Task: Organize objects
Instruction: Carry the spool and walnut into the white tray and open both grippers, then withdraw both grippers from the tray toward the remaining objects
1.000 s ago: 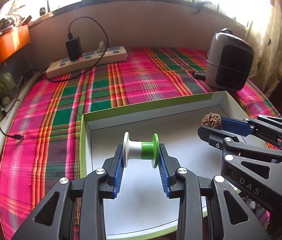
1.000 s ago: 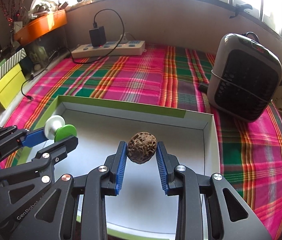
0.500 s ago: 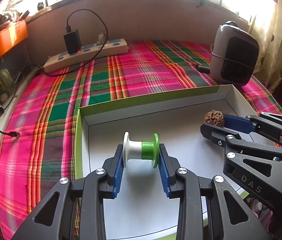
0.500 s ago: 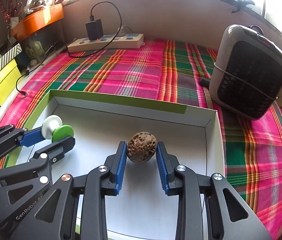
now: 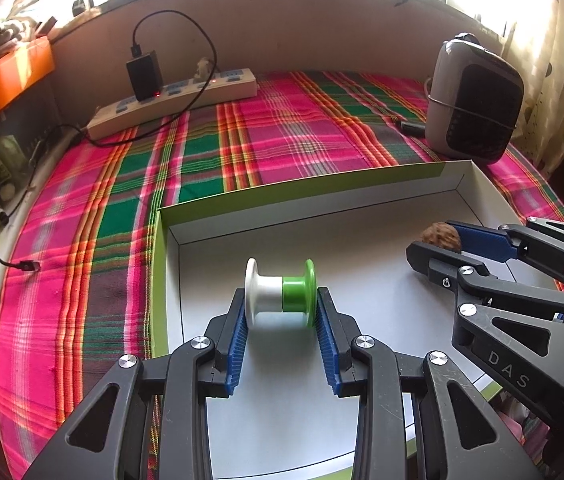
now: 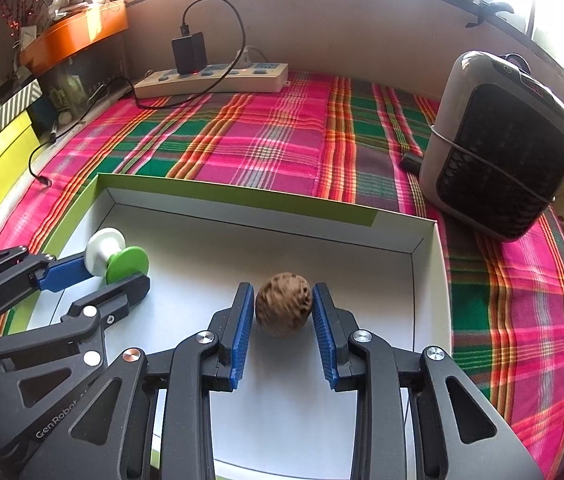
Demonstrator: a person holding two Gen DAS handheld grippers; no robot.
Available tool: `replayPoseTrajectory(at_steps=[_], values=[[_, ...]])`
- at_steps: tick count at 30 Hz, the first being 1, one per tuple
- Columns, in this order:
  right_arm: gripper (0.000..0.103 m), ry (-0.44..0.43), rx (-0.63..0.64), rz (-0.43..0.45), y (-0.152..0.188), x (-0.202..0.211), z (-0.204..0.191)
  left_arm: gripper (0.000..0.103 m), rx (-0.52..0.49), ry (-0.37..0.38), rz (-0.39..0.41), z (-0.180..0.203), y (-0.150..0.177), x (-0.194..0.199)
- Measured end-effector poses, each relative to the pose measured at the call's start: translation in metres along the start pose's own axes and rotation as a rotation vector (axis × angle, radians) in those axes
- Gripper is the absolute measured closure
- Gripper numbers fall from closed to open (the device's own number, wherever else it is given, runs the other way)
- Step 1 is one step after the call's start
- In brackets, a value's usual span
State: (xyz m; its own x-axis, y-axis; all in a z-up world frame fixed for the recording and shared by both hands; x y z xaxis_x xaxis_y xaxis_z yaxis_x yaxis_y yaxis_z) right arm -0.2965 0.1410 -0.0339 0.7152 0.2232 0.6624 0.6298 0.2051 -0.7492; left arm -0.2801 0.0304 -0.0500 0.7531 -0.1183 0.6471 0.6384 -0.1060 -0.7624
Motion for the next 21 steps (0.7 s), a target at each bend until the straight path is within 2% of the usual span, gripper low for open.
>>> replayPoseTrajectory(at_steps=[4,8,10,21], values=[[0.071,0.002,-0.002,-0.001,0.000,0.000,0.000,0.072,-0.010,-0.001,-0.005,0.000,0.001,0.000],[0.061,0.003,-0.008,0.007,-0.001,0.003,0.001,0.071,-0.001,0.009,-0.005,0.002,0.001,0.001],[0.059,0.004,-0.011,0.011,-0.001,0.004,0.002,0.070,0.005,0.015,-0.004,0.002,0.001,0.002],[0.058,0.004,-0.041,0.046,-0.004,0.023,0.005,0.068,0.002,0.027,0.056,0.001,-0.008,0.031]])
Point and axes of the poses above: each gripper's, at about its wrist camera, not at the fingertips, and x roughly against the way its jaws point, z to its right, y to its underside, the point moved 8 cm from there along -x, roughly the way its jaws point, and after that the axes turned 12 degrees about z, right-handed, at the moved point
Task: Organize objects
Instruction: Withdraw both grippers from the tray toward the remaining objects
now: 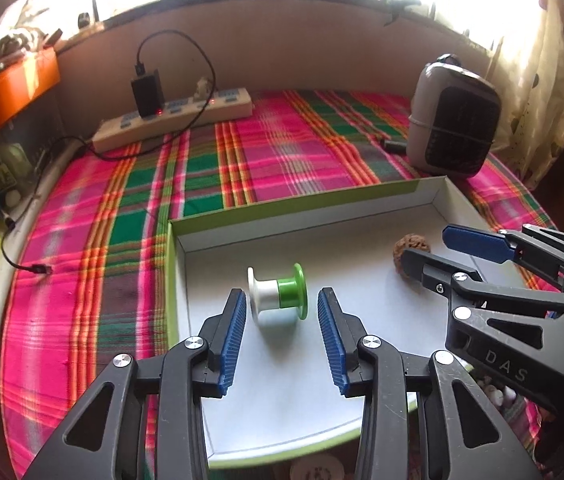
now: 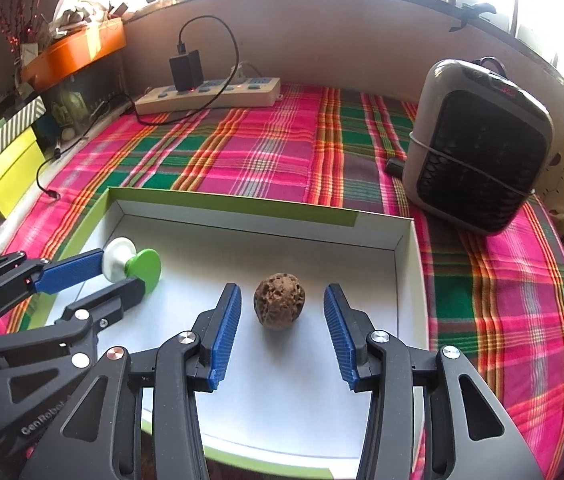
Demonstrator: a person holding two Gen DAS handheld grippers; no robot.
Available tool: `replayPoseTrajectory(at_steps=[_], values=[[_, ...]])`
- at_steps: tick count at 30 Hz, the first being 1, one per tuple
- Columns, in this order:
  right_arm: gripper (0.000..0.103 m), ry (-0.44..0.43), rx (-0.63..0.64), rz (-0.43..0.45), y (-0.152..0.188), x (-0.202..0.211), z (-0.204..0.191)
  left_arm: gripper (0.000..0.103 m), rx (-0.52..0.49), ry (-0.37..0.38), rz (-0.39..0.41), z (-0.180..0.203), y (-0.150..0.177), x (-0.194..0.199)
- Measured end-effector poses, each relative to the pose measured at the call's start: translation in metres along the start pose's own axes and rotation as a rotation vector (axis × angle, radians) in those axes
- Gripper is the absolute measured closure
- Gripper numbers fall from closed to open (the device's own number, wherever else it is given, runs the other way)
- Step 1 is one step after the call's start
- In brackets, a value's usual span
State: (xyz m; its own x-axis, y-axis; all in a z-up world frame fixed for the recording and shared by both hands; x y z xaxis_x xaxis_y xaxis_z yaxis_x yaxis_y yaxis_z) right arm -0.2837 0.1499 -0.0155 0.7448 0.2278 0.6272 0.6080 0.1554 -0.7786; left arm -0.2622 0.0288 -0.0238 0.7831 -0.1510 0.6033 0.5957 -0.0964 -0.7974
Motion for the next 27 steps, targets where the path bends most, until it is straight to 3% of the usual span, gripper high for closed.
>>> replayPoseTrajectory(at_steps=[12,20,27], values=[[0.057,-0.011,-0.037,0.078,0.002,0.047,0.004,0.064,0.036,-0.015,0.087,-0.010,0.003,0.053],[0.053,-0.021,-0.035,0.135,0.013,0.080,0.002,0.063,0.081,-0.068,0.098,-0.030,0.030,0.086],[0.053,-0.009,-0.061,0.146,0.033,0.101,0.008,0.062,0.134,-0.056,0.084,-0.033,0.057,0.101]])
Point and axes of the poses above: each gripper's, at about its wrist camera, not at the fingertips, and x roughly against the way its jaws point, z to its right, y to its underside, the point moved 8 cm from there along -x, roughly the way its jaws point, and after that the axes turned 12 degrees about z, right-handed, at the moved point
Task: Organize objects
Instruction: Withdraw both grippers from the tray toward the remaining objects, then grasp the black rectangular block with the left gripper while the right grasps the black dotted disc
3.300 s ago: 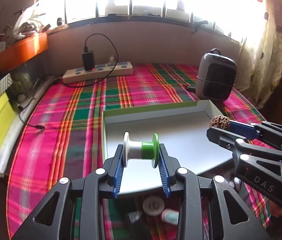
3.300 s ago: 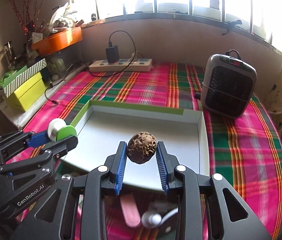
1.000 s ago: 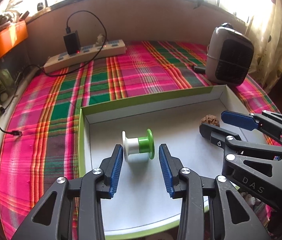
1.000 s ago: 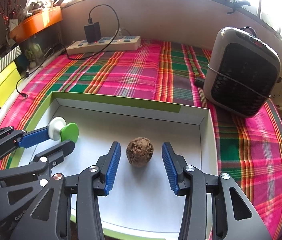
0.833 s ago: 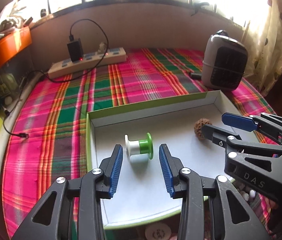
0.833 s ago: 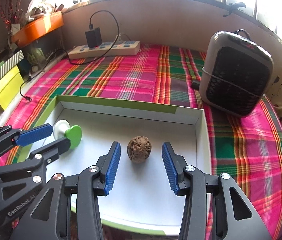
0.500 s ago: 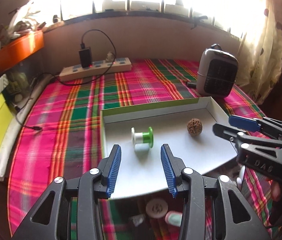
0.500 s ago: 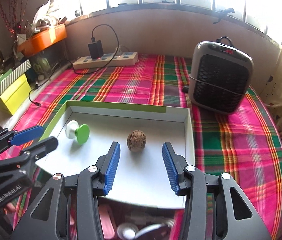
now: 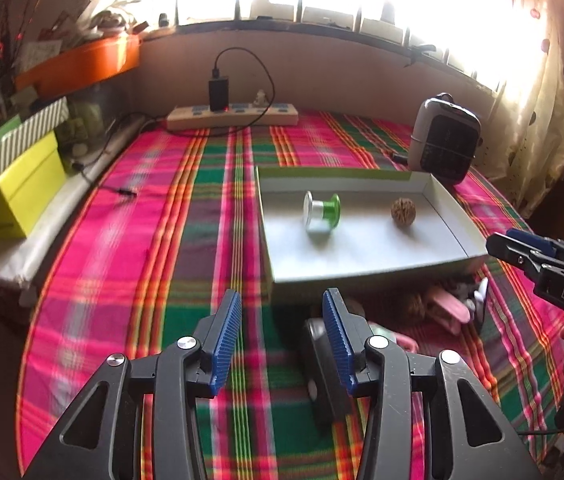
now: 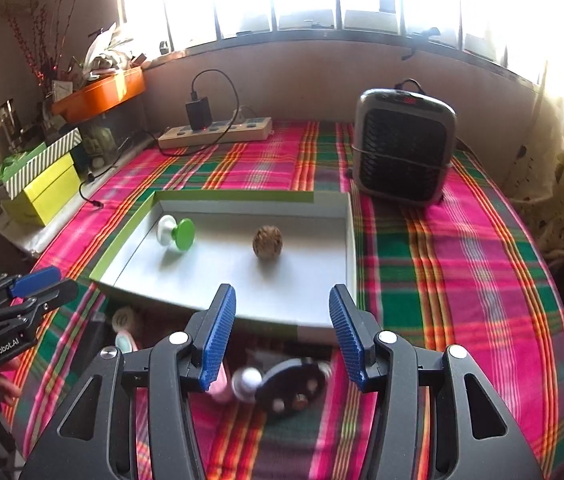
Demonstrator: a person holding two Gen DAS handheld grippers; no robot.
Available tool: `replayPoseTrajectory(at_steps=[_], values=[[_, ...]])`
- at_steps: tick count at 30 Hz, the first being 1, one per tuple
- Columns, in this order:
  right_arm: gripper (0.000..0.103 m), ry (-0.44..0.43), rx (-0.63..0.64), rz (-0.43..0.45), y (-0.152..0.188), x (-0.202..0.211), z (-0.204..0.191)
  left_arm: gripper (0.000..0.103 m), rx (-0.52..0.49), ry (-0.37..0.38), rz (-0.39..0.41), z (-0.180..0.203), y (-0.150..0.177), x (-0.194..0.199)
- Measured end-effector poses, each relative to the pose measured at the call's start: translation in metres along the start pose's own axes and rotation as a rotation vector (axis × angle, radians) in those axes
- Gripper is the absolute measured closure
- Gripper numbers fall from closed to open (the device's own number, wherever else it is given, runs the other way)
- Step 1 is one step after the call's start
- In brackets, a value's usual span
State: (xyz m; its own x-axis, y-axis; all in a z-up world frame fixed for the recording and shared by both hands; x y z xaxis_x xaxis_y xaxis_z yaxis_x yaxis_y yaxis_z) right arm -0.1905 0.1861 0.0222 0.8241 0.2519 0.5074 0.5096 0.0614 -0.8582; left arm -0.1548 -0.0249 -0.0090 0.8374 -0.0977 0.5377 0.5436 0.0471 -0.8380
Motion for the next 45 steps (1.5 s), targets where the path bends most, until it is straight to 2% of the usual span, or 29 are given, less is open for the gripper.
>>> replayPoseTrajectory(at_steps=[4,10,16,35,45], values=[[0.049,0.039,-0.018,-0.017,0.018,0.010,0.011,0.062,0.038,0.061,0.005,0.004,0.012,0.006],[0.047,0.052,-0.042,-0.055,0.040,0.010,0.019,0.062,0.051,0.088,-0.024,0.013,0.027,0.008],[0.046,0.060,-0.056,-0.072,0.048,0.005,0.020,0.062,0.072,0.078,-0.059,0.012,0.040,0.006],[0.045,0.034,-0.067,-0.094,0.049,-0.011,0.014,0.062,0.069,0.083,-0.105,0.019,0.052,-0.002],[0.045,0.088,-0.087,-0.116,0.056,-0.008,0.031,0.061,0.063,0.070,-0.104,0.019,0.051,-0.005]])
Point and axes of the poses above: each gripper's, at about its wrist camera, not at the fingertips, and x roughly against the way its jaws point, z to its right, y to its underside, the point moved 8 cm from there along -x, roughly the way its jaws point, and after that the axes turned 12 degrees about z, right-handed, at the moved point
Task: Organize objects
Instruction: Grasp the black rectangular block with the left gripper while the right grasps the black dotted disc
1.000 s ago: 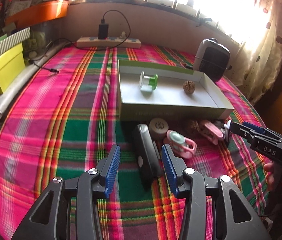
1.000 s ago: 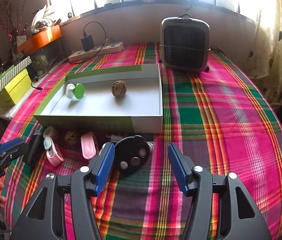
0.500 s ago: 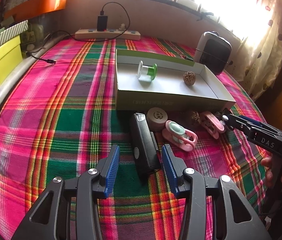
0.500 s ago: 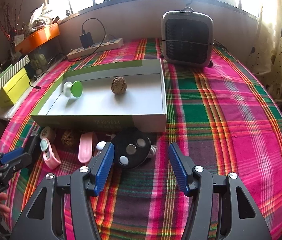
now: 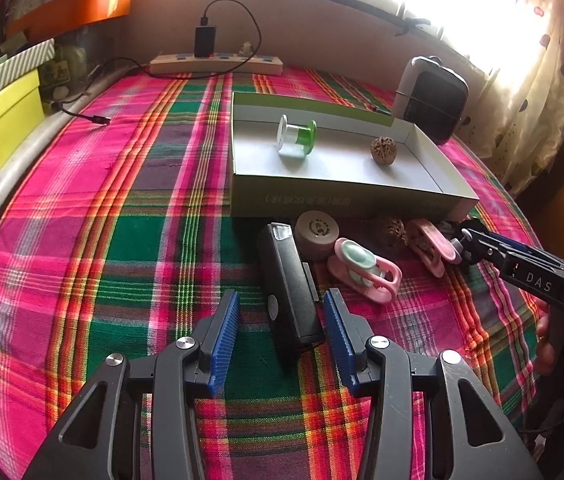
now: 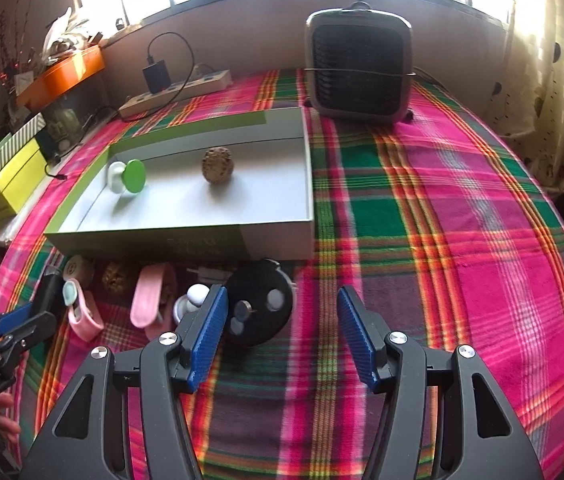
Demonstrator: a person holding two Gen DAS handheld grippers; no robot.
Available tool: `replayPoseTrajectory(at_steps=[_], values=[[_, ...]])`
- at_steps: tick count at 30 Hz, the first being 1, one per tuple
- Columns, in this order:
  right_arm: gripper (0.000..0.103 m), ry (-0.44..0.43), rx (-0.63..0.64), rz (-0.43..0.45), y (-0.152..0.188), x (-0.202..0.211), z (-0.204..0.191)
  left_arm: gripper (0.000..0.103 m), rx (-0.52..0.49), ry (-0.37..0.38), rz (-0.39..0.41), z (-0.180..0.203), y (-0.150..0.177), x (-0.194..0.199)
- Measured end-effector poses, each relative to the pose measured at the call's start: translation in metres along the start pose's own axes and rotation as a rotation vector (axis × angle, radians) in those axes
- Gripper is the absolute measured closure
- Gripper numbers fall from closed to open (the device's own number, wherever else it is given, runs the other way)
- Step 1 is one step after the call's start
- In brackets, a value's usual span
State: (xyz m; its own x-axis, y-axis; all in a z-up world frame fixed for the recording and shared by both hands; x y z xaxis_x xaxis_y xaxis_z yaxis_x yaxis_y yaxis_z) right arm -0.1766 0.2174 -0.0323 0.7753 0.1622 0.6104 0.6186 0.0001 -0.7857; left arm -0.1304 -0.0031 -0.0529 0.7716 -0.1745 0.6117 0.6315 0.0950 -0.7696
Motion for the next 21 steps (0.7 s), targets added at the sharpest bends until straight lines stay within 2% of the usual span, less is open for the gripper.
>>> replayPoseTrajectory(at_steps=[10,17,21], values=[[0.046,0.038,-0.002,0.001,0.005,0.005,0.013,0.061,-0.027,-0.034,0.006,0.002,-0.004,-0.008],[0.062,0.031,-0.010,-0.006,0.006,0.005,0.014,0.061,-0.044,-0.060,0.007,0.004,-0.006,-0.012],[0.068,0.022,-0.016,-0.006,0.006,0.006,0.013,0.062,-0.048,-0.075,0.009,0.005,-0.006,-0.012]])
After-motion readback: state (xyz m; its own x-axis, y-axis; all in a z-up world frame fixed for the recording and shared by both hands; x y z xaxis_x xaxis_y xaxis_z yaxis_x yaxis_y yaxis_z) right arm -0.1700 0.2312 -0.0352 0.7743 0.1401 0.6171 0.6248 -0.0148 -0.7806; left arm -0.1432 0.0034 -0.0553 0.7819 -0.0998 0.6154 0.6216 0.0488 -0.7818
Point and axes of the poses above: each gripper's, at about its wrist camera, not at the fingertips, and x roughly against the way its jaws point, z to its right, y to its underside, the point moved 8 cm from there along -x, roughly the way its jaws point, and after that the axes turned 12 degrees about z, right-handed, at the moved point
